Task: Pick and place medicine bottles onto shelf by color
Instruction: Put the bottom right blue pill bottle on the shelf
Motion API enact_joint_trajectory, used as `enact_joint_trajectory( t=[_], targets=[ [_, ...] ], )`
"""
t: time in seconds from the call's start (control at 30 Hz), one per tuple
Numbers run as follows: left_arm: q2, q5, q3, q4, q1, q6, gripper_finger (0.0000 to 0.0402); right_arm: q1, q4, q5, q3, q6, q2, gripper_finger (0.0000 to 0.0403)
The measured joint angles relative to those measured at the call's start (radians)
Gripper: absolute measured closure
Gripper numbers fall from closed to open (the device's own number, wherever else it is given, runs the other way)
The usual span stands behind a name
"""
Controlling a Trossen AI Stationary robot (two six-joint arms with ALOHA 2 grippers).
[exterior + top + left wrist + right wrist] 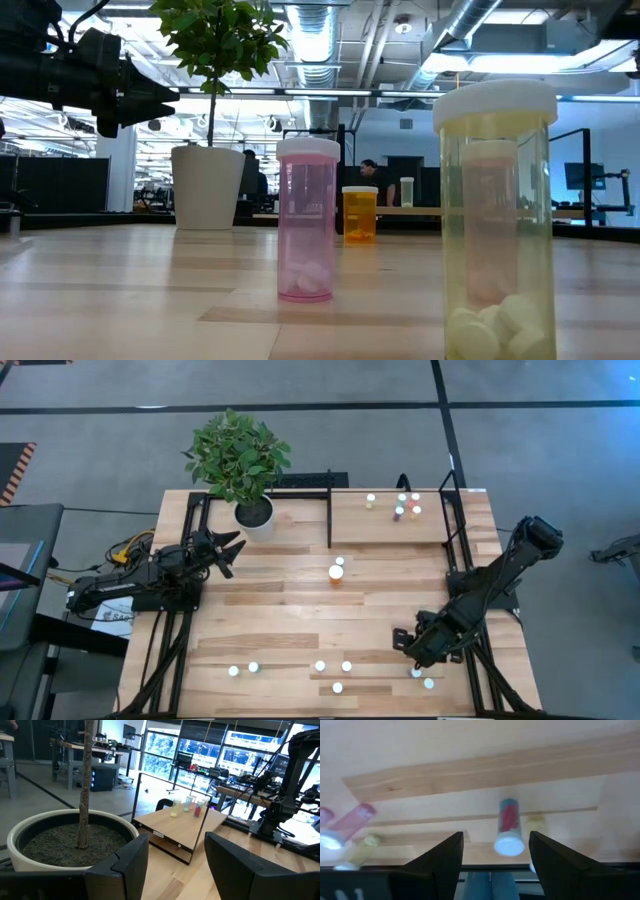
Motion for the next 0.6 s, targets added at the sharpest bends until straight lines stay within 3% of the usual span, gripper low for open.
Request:
enact_joint_trajectory(
  t=[0.6],
  targets=[
    [0.000, 0.000, 0.000, 0.000, 0.000, 0.000, 0.0220, 0.073, 0.054, -0.018, 0.000, -0.120, 0.074, 0.0155]
  ],
)
